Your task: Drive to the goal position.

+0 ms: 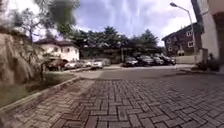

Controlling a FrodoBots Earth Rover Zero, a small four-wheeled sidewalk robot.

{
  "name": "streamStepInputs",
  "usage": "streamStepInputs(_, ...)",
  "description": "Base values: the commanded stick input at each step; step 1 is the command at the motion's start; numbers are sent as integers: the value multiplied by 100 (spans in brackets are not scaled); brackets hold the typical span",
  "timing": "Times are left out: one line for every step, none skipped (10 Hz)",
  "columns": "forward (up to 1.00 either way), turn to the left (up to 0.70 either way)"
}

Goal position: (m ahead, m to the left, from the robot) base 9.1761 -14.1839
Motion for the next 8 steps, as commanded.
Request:
streamStepInputs(70,-35)
streamStepInputs(70,-35)
streamStepInputs(70,-35)
streamStepInputs(70,-35)
streamStepInputs(70,-4)
streamStepInputs(70,3)
streamStepInputs(70,3)
streamStepInputs(70,3)
